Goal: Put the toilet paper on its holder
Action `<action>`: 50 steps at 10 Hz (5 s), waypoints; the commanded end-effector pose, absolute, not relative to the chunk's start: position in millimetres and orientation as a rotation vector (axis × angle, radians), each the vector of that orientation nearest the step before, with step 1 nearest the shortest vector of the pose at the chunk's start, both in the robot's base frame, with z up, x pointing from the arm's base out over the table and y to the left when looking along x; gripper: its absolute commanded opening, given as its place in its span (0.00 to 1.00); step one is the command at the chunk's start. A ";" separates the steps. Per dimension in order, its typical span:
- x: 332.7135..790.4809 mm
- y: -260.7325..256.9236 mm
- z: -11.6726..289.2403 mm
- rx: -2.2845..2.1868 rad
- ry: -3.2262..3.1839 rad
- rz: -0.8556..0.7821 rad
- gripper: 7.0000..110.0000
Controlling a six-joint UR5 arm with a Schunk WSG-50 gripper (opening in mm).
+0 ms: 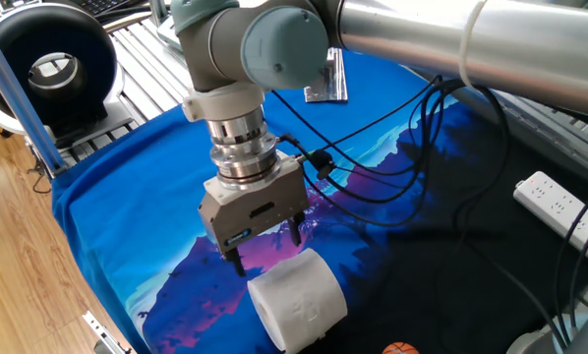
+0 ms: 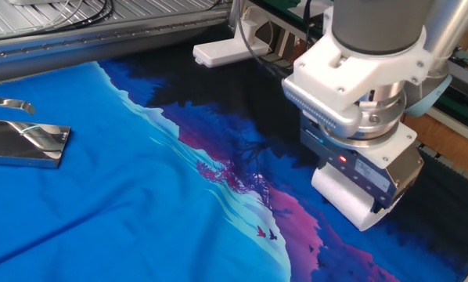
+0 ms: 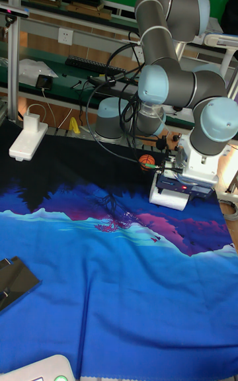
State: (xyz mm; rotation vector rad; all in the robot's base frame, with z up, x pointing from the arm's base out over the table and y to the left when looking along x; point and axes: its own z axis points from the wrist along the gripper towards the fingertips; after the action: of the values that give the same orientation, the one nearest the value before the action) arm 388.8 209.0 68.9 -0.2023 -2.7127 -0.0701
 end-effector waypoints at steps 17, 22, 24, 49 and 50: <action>413.6 200.2 61.9 -0.167 -2.750 -0.090 0.79; 449.2 188.8 50.0 -0.017 -2.907 -0.055 0.79; 466.8 194.2 46.8 0.038 -2.979 -0.093 0.79; 367.8 200.3 43.5 -0.207 -2.847 -0.038 1.00; 366.4 202.5 44.1 -0.209 -2.840 -0.046 1.00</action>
State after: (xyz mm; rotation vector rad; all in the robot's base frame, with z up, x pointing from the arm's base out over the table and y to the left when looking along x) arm 369.6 196.7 43.2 -0.1947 -2.8608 -0.0253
